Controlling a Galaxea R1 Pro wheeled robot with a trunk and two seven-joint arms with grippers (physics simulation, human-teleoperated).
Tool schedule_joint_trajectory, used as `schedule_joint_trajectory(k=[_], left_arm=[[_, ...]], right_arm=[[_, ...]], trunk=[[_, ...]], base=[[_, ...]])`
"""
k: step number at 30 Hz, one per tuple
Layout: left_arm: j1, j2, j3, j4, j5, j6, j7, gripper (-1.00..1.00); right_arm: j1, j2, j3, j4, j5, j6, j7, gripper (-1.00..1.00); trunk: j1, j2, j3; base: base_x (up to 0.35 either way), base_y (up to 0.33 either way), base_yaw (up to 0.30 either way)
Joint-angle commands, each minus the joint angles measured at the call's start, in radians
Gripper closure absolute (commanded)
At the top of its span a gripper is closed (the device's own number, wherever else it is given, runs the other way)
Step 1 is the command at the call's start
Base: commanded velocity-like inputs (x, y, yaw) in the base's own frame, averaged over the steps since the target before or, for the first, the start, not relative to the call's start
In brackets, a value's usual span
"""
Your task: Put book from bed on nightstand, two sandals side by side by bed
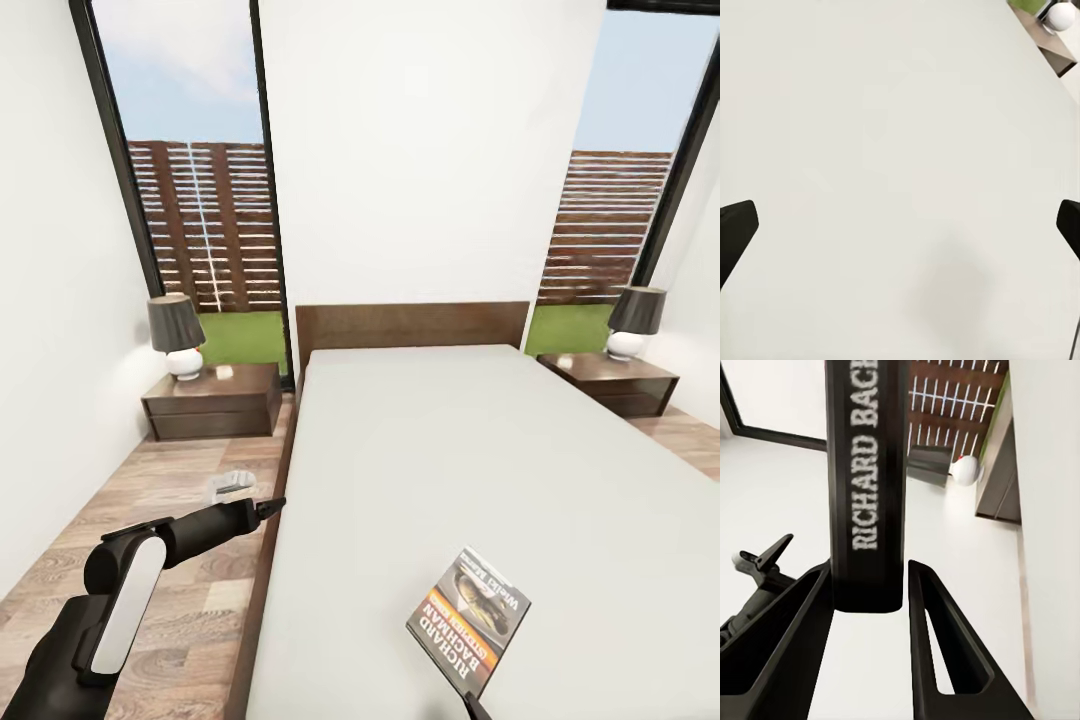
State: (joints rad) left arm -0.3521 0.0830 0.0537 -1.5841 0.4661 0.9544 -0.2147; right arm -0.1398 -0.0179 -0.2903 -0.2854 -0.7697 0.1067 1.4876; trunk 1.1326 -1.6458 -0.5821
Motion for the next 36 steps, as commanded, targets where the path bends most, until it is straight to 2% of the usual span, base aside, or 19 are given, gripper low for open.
schedule_joint_trajectory(k=[1,36], left_arm=[[-0.001,0.0,0.002,0.0,-0.007,0.004,-0.009,-1.0],[-0.001,0.0,0.001,0.001,-0.01,0.004,-0.008,-1.0]], right_arm=[[0.0,0.0,0.002,0.001,-0.004,0.01,0.003,1.0],[0.002,-0.001,0.006,0.005,0.021,0.01,0.003,1.0]], trunk=[[-0.004,0.007,0.002],[-0.138,0.252,0.112]], base=[[0.0,0.0,0.0],[0.0,0.0,0.0]])
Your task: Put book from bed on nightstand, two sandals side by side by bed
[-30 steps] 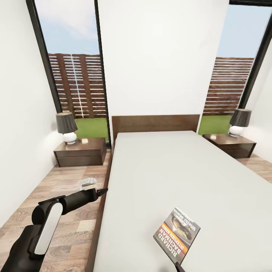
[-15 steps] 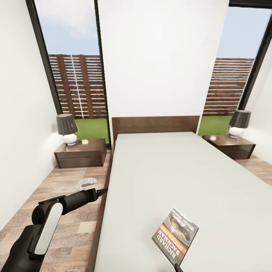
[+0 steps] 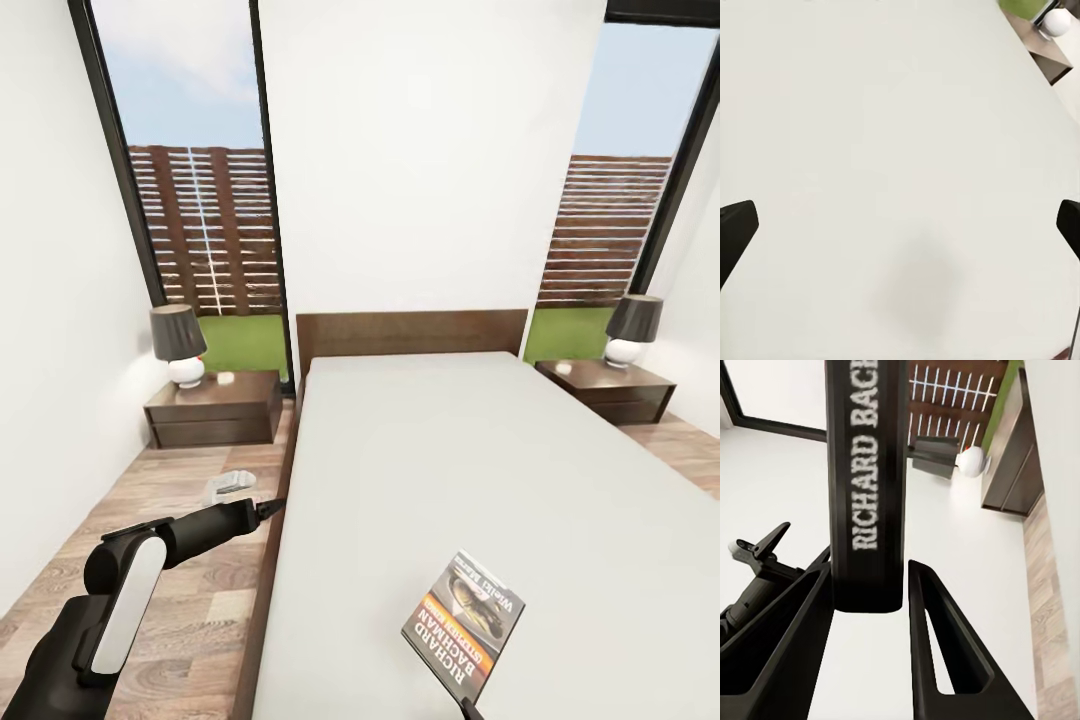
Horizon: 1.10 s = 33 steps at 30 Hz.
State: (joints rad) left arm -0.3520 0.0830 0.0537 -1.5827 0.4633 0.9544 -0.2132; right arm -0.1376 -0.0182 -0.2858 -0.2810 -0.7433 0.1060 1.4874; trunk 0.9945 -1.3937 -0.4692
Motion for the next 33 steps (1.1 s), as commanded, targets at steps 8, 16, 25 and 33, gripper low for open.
schedule_joint_trajectory(k=[8,16,25,33], left_arm=[[-0.001,0.0,0.002,0.0,-0.008,0.004,-0.009,-1.0],[-0.001,-0.001,0.002,0.0,-0.009,0.004,-0.009,-1.0],[-0.001,-0.002,0.002,0.0,-0.009,0.004,-0.007,-1.0],[-0.001,-0.002,0.002,0.001,-0.009,0.004,-0.005,-1.0]], right_arm=[[0.0,0.0,0.003,0.001,0.004,0.011,0.002,1.0],[-0.001,0.0,0.003,0.002,0.007,0.011,0.0,1.0],[-0.001,0.0,0.005,0.002,0.008,0.011,-0.003,1.0],[-0.001,-0.001,0.003,0.001,0.008,0.011,-0.003,1.0]], trunk=[[-0.031,0.056,0.024],[-0.062,0.112,0.049],[-0.096,0.175,0.077],[-0.127,0.231,0.102]], base=[[0.0,0.0,0.0],[0.0,0.0,0.0],[0.0,0.0,0.0],[0.0,0.0,0.0]])
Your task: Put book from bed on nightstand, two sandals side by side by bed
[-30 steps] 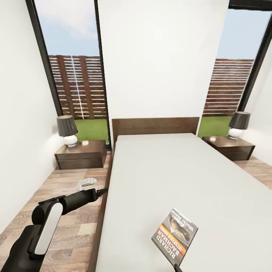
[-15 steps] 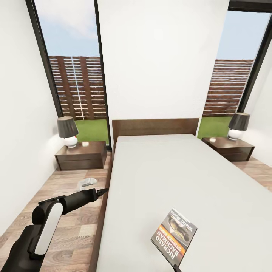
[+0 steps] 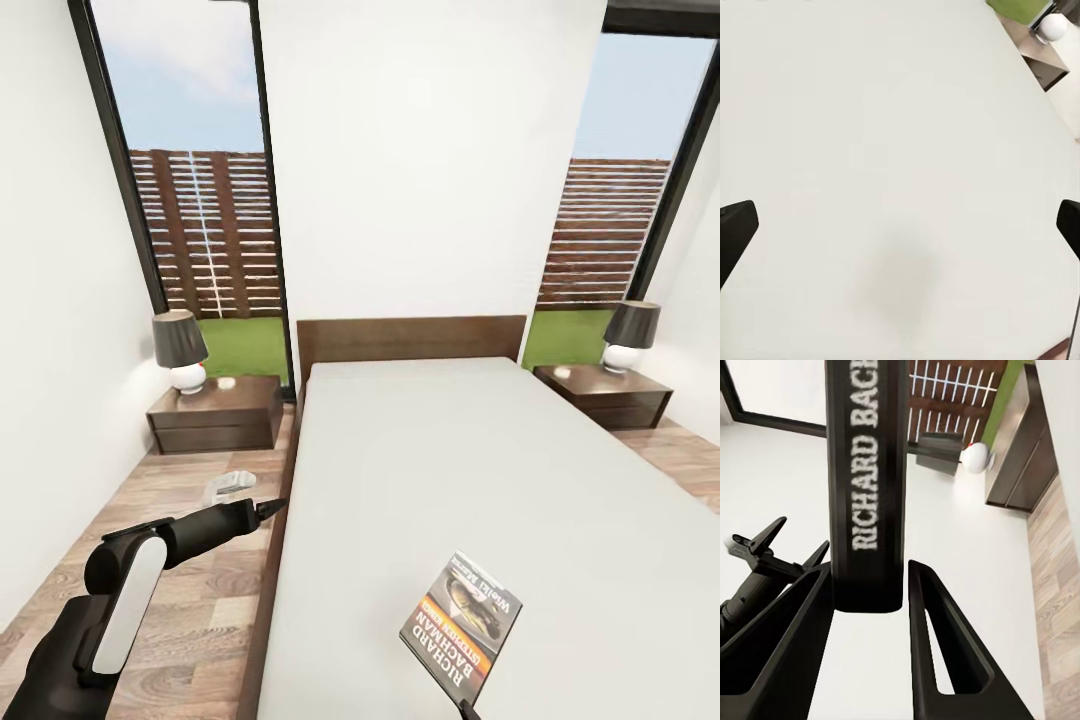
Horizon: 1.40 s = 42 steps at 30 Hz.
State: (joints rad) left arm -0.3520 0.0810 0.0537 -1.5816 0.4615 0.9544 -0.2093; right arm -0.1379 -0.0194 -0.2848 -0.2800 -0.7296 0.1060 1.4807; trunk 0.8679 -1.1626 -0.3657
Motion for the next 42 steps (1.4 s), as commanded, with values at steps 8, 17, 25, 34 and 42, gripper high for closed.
schedule_joint_trajectory(k=[8,17,25,34,42], left_arm=[[-0.001,-0.003,0.001,0.0,-0.008,0.004,-0.008,-1.0],[-0.001,-0.004,0.0,0.0,-0.008,-0.011,-0.007,-1.0],[-0.001,-0.006,-0.001,0.0,-0.009,-0.016,-0.004,-1.0],[-0.002,-0.006,0.001,0.001,-0.01,-0.017,-0.004,-1.0],[-0.002,-0.006,0.0,0.002,-0.01,-0.033,-0.003,-1.0]], right_arm=[[0.0,-0.005,0.007,0.0,0.001,0.011,0.004,1.0],[0.002,-0.013,0.023,-0.008,0.045,0.011,0.007,1.0],[0.008,-0.024,0.027,-0.013,0.056,0.024,0.013,1.0],[0.009,-0.031,0.03,-0.015,0.057,0.026,0.054,1.0],[0.01,-0.032,0.024,-0.012,0.055,0.02,0.09,1.0]], trunk=[[-0.031,0.056,0.024],[-0.065,0.119,0.052],[-0.096,0.175,0.077],[-0.13,0.238,0.105],[-0.161,0.294,0.131]], base=[[0.0,0.0,0.0],[0.0,0.0,0.0],[0.0,0.0,0.0],[0.0,0.0,0.0],[0.0,0.0,0.0]])
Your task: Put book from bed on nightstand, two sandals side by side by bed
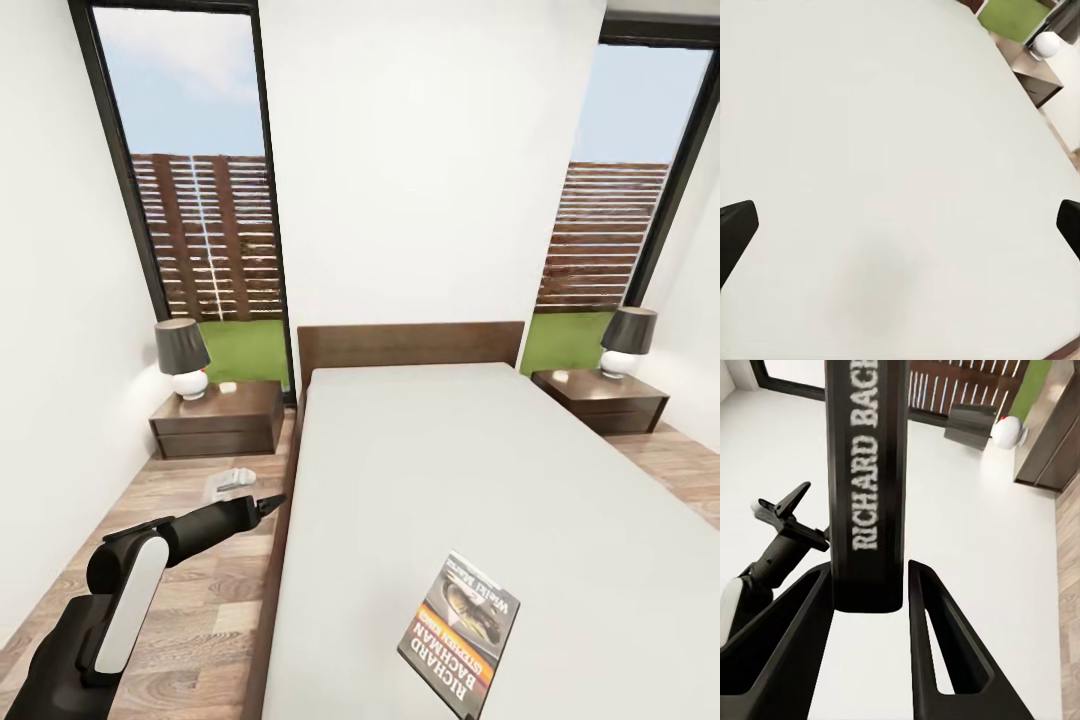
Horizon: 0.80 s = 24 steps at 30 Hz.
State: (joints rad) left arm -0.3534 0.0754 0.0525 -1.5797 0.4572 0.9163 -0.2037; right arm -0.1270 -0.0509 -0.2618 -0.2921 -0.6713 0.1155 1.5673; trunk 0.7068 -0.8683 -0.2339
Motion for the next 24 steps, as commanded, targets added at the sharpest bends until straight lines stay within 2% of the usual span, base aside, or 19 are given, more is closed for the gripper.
schedule_joint_trajectory(k=[1,24], left_arm=[[-0.001,0.0,0.001,0.0,-0.006,0.004,-0.008,-1.0],[-0.001,0.0,-0.001,0.0,-0.007,-0.006,-0.006,-1.0]], right_arm=[[-0.001,0.0,0.001,0.002,-0.003,0.011,0.003,1.0],[-0.002,0.0,0.008,0.002,0.0,0.016,0.003,1.0]], trunk=[[-0.004,0.006,0.002],[-0.092,0.167,0.074]], base=[[0.0,0.0,0.0],[0.0,0.0,0.0]])
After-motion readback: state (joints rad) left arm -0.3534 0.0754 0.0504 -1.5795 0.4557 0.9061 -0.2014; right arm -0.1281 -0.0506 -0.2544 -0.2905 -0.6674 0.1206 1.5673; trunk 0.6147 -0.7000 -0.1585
